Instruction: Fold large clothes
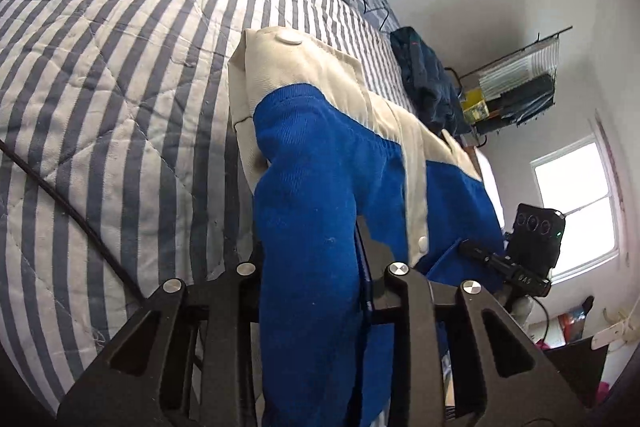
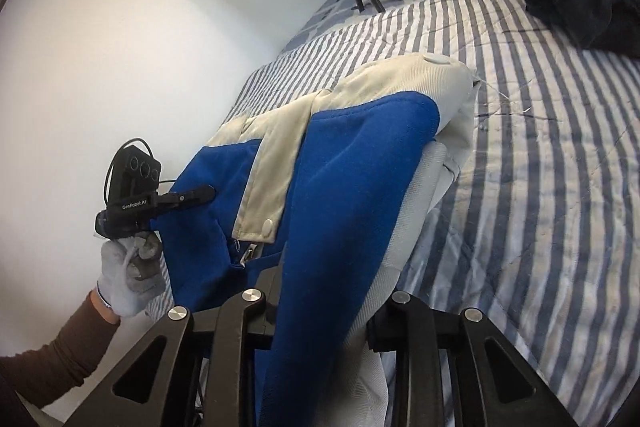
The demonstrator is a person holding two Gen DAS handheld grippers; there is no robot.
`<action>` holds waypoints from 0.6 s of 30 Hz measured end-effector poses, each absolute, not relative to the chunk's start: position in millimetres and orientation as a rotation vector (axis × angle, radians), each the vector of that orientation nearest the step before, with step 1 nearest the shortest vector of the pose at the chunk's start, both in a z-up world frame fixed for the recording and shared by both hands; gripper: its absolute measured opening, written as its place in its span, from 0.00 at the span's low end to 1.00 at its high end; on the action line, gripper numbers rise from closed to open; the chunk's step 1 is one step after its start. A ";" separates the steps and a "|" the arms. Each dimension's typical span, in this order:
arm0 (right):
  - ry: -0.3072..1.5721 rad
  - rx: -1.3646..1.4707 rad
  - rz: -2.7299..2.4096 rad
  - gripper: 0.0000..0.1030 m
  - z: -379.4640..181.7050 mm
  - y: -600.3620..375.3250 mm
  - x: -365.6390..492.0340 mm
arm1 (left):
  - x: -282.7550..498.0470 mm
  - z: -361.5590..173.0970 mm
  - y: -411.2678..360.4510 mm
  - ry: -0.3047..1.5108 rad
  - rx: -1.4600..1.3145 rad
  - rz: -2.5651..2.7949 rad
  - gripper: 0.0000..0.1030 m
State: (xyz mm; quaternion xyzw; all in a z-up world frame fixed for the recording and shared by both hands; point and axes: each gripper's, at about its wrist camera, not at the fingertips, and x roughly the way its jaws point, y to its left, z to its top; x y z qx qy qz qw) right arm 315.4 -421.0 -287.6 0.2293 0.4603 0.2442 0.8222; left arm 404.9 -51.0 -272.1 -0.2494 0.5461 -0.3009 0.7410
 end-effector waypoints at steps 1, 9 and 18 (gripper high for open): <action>0.983 0.487 0.515 0.26 -289.6 -428.2 314.2 | 407.6 -276.2 -52.2 1.204 -0.547 -0.650 0.32; 1.067 0.613 0.458 0.59 -329.6 -450.6 315.6 | 415.7 -312.9 -44.3 1.220 -0.668 -0.620 0.52; 1.023 0.403 0.395 0.26 -297.7 -430.6 301.0 | 397.1 -260.6 -61.0 1.140 -0.561 -0.620 0.25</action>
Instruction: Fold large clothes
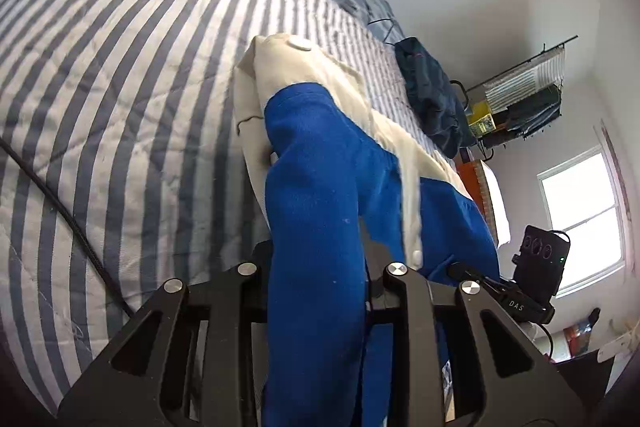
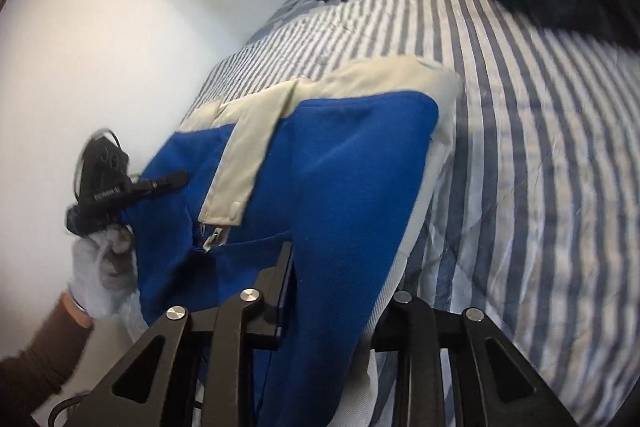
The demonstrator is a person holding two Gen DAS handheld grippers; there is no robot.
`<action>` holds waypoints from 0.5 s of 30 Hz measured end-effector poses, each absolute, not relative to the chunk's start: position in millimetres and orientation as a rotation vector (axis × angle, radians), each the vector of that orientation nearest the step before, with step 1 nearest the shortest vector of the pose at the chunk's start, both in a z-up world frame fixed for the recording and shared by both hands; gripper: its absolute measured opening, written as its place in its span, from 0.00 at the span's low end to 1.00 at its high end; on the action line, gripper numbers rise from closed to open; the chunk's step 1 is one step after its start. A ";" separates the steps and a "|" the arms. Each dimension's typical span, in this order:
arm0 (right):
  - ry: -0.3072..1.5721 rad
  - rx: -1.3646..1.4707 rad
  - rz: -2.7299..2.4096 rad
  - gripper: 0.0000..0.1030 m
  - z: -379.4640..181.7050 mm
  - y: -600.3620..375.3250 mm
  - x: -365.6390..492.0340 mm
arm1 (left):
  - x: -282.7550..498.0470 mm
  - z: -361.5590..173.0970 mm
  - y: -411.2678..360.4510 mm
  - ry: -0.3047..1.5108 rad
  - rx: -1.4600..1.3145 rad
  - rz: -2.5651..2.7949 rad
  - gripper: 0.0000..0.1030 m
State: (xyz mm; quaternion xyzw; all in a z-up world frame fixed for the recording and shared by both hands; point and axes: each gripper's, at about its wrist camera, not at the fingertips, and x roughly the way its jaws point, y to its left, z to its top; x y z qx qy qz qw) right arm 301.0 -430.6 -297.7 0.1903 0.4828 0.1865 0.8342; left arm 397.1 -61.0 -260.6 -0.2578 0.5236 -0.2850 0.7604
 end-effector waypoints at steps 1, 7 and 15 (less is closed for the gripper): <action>1.021 0.363 0.380 0.25 -290.2 -426.0 299.8 | 395.0 -253.7 -64.7 1.130 -0.547 -0.630 0.24; 1.001 0.193 0.294 0.23 -252.7 -412.4 295.4 | 383.3 -219.4 -98.3 1.097 -0.479 -0.677 0.23; 0.945 0.087 0.207 0.22 -205.4 -439.6 282.7 | 385.4 -175.3 -159.4 1.054 -0.423 -0.751 0.23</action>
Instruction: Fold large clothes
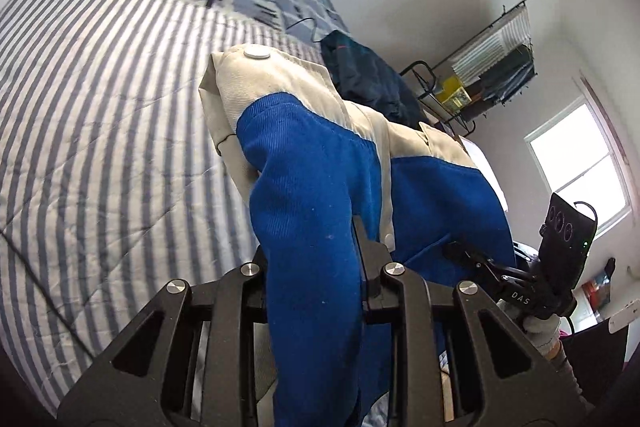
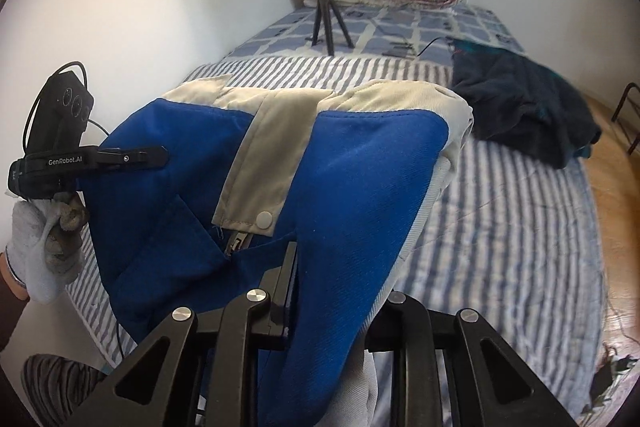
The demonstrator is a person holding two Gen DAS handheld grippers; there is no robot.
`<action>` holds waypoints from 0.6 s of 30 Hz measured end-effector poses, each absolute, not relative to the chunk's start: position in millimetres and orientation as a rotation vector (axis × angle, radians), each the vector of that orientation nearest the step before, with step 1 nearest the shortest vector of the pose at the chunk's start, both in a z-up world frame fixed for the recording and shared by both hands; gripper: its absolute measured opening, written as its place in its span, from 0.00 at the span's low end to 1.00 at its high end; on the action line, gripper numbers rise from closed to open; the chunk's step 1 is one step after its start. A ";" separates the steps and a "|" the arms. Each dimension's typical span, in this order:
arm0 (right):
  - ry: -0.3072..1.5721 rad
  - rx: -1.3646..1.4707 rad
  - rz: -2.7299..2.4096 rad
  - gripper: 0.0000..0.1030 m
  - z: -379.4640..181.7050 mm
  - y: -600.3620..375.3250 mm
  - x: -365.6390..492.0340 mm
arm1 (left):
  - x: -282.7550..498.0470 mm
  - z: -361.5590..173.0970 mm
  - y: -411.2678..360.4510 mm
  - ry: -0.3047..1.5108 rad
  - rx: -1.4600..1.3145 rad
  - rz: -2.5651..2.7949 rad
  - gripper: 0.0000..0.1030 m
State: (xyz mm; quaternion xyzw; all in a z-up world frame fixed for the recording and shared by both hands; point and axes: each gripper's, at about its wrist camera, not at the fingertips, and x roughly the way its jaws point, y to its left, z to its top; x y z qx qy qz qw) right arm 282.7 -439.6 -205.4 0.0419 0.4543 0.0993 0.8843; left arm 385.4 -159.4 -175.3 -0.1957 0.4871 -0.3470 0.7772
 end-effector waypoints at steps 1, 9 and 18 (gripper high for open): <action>0.938 0.079 0.192 0.22 -200.1 -445.8 283.0 | 386.5 -171.4 -168.5 1.047 -0.415 -0.760 0.23; 0.891 0.007 0.081 0.22 -162.8 -498.3 291.4 | 418.1 -140.9 -249.3 0.996 -0.368 -0.840 0.23; 0.850 -0.076 -0.028 0.22 -140.1 -564.2 340.2 | 493.6 -132.0 -341.1 0.930 -0.395 -0.910 0.23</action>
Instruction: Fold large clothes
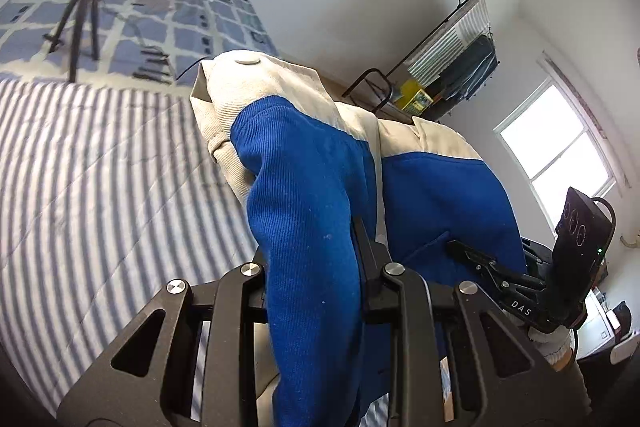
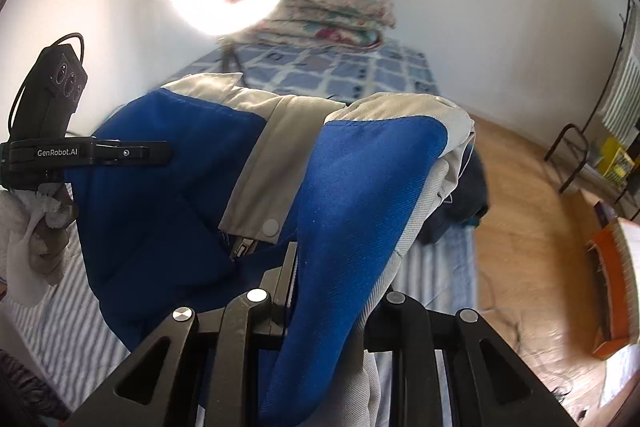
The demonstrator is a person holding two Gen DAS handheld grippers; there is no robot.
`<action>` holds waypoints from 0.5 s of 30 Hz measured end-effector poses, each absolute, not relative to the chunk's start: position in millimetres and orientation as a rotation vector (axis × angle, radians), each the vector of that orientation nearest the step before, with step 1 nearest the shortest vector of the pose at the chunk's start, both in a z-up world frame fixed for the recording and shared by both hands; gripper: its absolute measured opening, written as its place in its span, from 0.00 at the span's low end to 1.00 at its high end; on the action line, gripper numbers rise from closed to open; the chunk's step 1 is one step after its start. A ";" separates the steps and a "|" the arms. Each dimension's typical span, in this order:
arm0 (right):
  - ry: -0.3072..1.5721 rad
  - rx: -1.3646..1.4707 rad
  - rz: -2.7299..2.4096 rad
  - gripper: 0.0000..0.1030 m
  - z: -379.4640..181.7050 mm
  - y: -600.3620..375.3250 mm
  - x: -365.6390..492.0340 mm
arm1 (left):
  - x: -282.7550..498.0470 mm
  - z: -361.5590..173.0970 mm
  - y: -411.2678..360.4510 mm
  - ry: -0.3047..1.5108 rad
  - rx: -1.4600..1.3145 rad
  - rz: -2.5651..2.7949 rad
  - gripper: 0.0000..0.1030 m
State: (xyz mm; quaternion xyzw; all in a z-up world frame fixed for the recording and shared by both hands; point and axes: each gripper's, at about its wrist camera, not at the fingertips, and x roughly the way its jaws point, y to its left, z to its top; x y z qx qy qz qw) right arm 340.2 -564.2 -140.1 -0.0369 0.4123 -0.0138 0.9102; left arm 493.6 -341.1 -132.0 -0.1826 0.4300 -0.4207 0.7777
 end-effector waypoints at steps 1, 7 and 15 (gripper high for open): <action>0.846 -0.086 -0.041 0.22 -138.7 -572.3 348.3 | 501.4 -131.4 -348.9 0.923 -0.393 -0.916 0.23; 0.823 -0.116 -0.106 0.21 -134.9 -617.2 395.8 | 556.7 -126.5 -405.5 0.870 -0.382 -0.950 0.23; 0.811 -0.153 -0.159 0.21 -127.9 -669.6 461.2 | 620.3 -122.9 -469.3 0.833 -0.380 -0.952 0.23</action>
